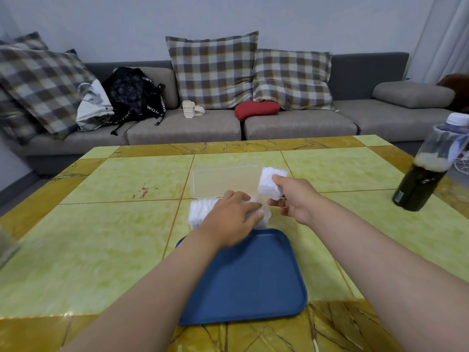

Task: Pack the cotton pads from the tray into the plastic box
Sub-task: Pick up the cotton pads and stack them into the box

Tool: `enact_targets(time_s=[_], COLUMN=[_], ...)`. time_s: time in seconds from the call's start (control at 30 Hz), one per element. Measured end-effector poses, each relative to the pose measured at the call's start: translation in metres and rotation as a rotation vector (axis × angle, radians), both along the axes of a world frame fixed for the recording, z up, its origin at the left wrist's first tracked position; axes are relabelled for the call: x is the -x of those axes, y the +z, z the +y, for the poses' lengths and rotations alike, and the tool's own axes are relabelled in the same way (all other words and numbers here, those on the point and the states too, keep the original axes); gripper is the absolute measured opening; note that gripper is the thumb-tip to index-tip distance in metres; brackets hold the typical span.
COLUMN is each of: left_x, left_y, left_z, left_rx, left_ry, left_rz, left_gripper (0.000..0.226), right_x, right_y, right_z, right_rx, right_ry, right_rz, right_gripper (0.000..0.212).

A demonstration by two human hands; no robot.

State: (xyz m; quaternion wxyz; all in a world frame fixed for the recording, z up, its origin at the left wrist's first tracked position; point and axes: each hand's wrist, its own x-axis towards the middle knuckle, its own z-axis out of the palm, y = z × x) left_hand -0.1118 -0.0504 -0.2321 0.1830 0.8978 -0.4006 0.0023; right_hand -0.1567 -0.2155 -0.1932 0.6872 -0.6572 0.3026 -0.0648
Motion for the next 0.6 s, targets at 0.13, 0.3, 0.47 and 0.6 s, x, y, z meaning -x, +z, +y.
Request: enact_targets(time_s=[0.13,0.3,0.47,0.6], left_x=[-0.005,-0.003,-0.007,-0.012], left_y=[0.000,0.007,0.012,0.017], left_z=[-0.011,-0.031,-0.035,-0.031], left_rx=[0.134,0.098,0.060,0.002], left_ry=[0.152,0.318,0.381,0.376], left_rz=[0.072,0.015,0.064,0.095], left_gripper=[0.036,0.026,0.001,0.016], right_x=[-0.003,-0.003,-0.007,-0.010], right_y=[0.000,-0.002,-0.002,0.000], right_z=[0.005,0.010,0.009,0.018], right_rx=[0.031,0.145,0.340,0.591], right_ry=[-0.017,0.026,0.043,0.117], right_rz=[0.017,0.084,0.153,0.221], right_gripper=[0.019,0.025,0.030,0.032])
